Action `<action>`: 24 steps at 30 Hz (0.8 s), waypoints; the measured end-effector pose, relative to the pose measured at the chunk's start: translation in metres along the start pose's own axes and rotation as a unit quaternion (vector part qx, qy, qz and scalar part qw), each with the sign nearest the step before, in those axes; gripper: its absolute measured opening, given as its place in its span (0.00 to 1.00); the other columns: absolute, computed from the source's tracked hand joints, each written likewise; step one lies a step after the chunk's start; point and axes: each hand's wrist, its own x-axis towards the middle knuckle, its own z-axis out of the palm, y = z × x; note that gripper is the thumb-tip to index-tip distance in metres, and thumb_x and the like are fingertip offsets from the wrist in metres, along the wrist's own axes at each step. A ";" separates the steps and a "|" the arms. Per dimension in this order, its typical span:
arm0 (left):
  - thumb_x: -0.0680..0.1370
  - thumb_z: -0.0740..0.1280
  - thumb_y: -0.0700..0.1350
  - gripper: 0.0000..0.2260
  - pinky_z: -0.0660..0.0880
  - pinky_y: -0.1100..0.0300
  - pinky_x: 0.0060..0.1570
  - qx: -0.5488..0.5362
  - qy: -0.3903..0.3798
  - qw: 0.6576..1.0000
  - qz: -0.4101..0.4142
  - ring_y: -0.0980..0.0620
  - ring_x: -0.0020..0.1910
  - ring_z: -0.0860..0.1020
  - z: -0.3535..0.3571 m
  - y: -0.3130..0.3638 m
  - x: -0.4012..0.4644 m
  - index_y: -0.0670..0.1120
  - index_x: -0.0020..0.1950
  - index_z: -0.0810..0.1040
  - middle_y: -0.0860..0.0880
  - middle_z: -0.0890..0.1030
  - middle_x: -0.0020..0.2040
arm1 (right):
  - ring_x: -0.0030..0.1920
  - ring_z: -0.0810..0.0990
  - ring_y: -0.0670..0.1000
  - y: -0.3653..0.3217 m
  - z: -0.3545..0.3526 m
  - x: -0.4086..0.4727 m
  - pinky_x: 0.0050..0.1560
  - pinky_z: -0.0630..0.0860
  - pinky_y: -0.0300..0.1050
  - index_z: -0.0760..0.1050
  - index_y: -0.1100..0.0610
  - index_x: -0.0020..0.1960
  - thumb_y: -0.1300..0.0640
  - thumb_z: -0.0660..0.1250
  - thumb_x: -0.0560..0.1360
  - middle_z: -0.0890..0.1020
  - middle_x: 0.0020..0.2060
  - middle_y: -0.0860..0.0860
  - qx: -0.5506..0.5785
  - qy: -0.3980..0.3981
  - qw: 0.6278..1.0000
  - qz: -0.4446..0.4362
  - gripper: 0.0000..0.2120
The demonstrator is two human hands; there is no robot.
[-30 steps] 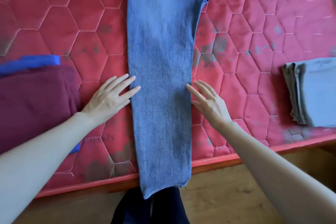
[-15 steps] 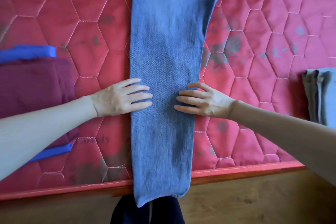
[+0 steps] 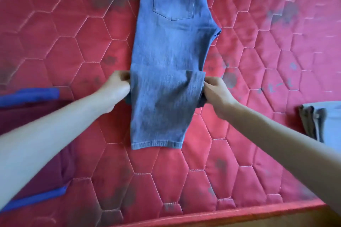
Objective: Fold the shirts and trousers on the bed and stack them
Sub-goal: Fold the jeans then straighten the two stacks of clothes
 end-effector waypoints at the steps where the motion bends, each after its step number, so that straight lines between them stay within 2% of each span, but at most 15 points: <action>1: 0.73 0.60 0.37 0.13 0.66 0.68 0.20 -0.011 0.009 0.999 -0.029 0.58 0.20 0.72 0.006 0.002 -0.001 0.49 0.34 0.79 0.56 0.75 0.22 | 0.21 0.71 0.51 0.003 0.004 0.010 0.29 0.72 0.44 0.75 0.63 0.37 0.63 0.62 0.76 0.74 0.25 0.55 0.027 0.007 0.997 0.075 0.10; 4: 0.77 0.63 0.37 0.08 0.71 0.61 0.34 0.023 0.070 0.994 -0.077 0.46 0.40 0.82 0.027 -0.002 -0.009 0.39 0.48 0.82 0.43 0.84 0.38 | 0.23 0.71 0.51 0.019 0.013 0.019 0.27 0.74 0.45 0.72 0.61 0.34 0.63 0.65 0.76 0.72 0.26 0.55 -0.001 0.043 0.984 0.175 0.12; 6: 0.75 0.64 0.36 0.10 0.70 0.60 0.41 0.077 0.147 0.986 -0.017 0.42 0.51 0.81 0.032 -0.014 -0.016 0.41 0.53 0.83 0.40 0.84 0.49 | 0.27 0.73 0.52 0.030 0.017 0.014 0.27 0.73 0.46 0.74 0.61 0.35 0.63 0.63 0.74 0.74 0.27 0.53 -0.074 0.075 0.987 0.120 0.09; 7: 0.74 0.65 0.34 0.13 0.69 0.61 0.43 0.103 0.170 0.980 0.031 0.43 0.53 0.81 0.031 -0.019 -0.022 0.42 0.57 0.81 0.42 0.84 0.51 | 0.31 0.76 0.54 0.034 0.018 0.009 0.31 0.74 0.47 0.77 0.60 0.42 0.64 0.62 0.73 0.78 0.31 0.52 -0.122 0.090 0.985 0.077 0.05; 9: 0.70 0.67 0.32 0.24 0.74 0.56 0.47 0.180 0.177 0.955 0.159 0.43 0.55 0.79 0.022 -0.028 -0.032 0.45 0.65 0.75 0.45 0.82 0.57 | 0.39 0.79 0.52 0.039 0.014 0.000 0.36 0.74 0.46 0.75 0.54 0.59 0.67 0.62 0.69 0.82 0.43 0.50 -0.234 0.121 0.964 -0.049 0.20; 11: 0.65 0.69 0.29 0.34 0.78 0.50 0.51 0.325 0.159 0.879 0.312 0.44 0.59 0.77 0.009 -0.035 -0.033 0.46 0.70 0.69 0.45 0.76 0.64 | 0.49 0.79 0.52 0.042 0.001 -0.002 0.38 0.75 0.44 0.73 0.56 0.66 0.71 0.66 0.64 0.81 0.55 0.53 -0.366 0.139 0.877 -0.277 0.30; 13: 0.67 0.66 0.25 0.32 0.75 0.47 0.60 0.439 0.133 0.745 0.485 0.41 0.63 0.76 -0.004 -0.036 -0.029 0.44 0.70 0.72 0.40 0.75 0.67 | 0.57 0.79 0.58 0.041 -0.012 -0.001 0.52 0.78 0.50 0.76 0.58 0.65 0.72 0.67 0.68 0.80 0.59 0.59 -0.446 0.109 0.735 -0.499 0.27; 14: 0.72 0.63 0.26 0.28 0.74 0.46 0.62 0.471 0.109 0.675 0.558 0.40 0.64 0.76 -0.010 -0.034 -0.026 0.44 0.69 0.74 0.40 0.76 0.66 | 0.59 0.79 0.58 0.039 -0.018 0.000 0.58 0.76 0.53 0.78 0.57 0.64 0.71 0.65 0.72 0.80 0.60 0.59 -0.469 0.071 0.672 -0.569 0.22; 16: 0.79 0.60 0.30 0.20 0.75 0.45 0.61 0.502 0.057 0.572 0.646 0.42 0.64 0.77 -0.016 -0.027 -0.021 0.46 0.65 0.78 0.42 0.78 0.65 | 0.59 0.80 0.56 0.033 -0.021 0.001 0.61 0.74 0.55 0.81 0.56 0.60 0.66 0.62 0.78 0.81 0.59 0.57 -0.492 -0.003 0.585 -0.645 0.15; 18: 0.81 0.58 0.33 0.16 0.77 0.46 0.58 0.500 -0.003 0.526 0.688 0.44 0.61 0.79 -0.018 -0.018 -0.016 0.46 0.58 0.83 0.44 0.80 0.62 | 0.57 0.82 0.55 0.029 -0.018 0.001 0.60 0.76 0.55 0.83 0.58 0.54 0.65 0.61 0.79 0.84 0.54 0.54 -0.488 -0.062 0.544 -0.680 0.12; 19: 0.82 0.58 0.34 0.16 0.78 0.47 0.57 0.485 -0.033 0.526 0.698 0.44 0.59 0.80 -0.018 -0.014 -0.015 0.44 0.55 0.84 0.44 0.82 0.59 | 0.55 0.83 0.54 0.026 -0.016 -0.001 0.58 0.77 0.54 0.83 0.59 0.52 0.65 0.61 0.79 0.84 0.51 0.54 -0.477 -0.091 0.549 -0.680 0.11; 20: 0.80 0.59 0.33 0.15 0.79 0.48 0.55 0.463 -0.064 0.551 0.691 0.44 0.56 0.82 -0.018 -0.009 -0.016 0.43 0.53 0.85 0.44 0.83 0.57 | 0.51 0.83 0.54 0.022 -0.015 -0.002 0.54 0.79 0.52 0.83 0.60 0.50 0.65 0.62 0.78 0.85 0.48 0.54 -0.461 -0.113 0.577 -0.665 0.10; 21: 0.78 0.61 0.31 0.13 0.80 0.51 0.53 0.434 -0.089 0.605 0.662 0.46 0.54 0.82 -0.019 -0.003 -0.017 0.41 0.52 0.85 0.44 0.84 0.54 | 0.47 0.84 0.54 0.017 -0.014 -0.002 0.48 0.80 0.49 0.82 0.60 0.50 0.64 0.64 0.77 0.85 0.45 0.53 -0.438 -0.124 0.631 -0.629 0.09; 23: 0.71 0.65 0.32 0.13 0.79 0.57 0.47 0.328 -0.097 0.769 0.540 0.55 0.48 0.82 -0.019 0.011 -0.016 0.43 0.50 0.84 0.47 0.85 0.48 | 0.38 0.82 0.52 0.005 -0.008 0.002 0.37 0.78 0.45 0.82 0.55 0.47 0.61 0.62 0.69 0.83 0.37 0.49 -0.341 -0.091 0.806 -0.475 0.12; 24: 0.71 0.65 0.33 0.13 0.77 0.60 0.45 0.249 -0.073 0.850 0.458 0.60 0.45 0.80 -0.018 0.019 -0.013 0.46 0.49 0.82 0.52 0.85 0.44 | 0.36 0.81 0.51 -0.004 -0.003 0.008 0.37 0.77 0.46 0.81 0.52 0.45 0.60 0.60 0.67 0.82 0.35 0.48 -0.249 -0.073 0.898 -0.356 0.13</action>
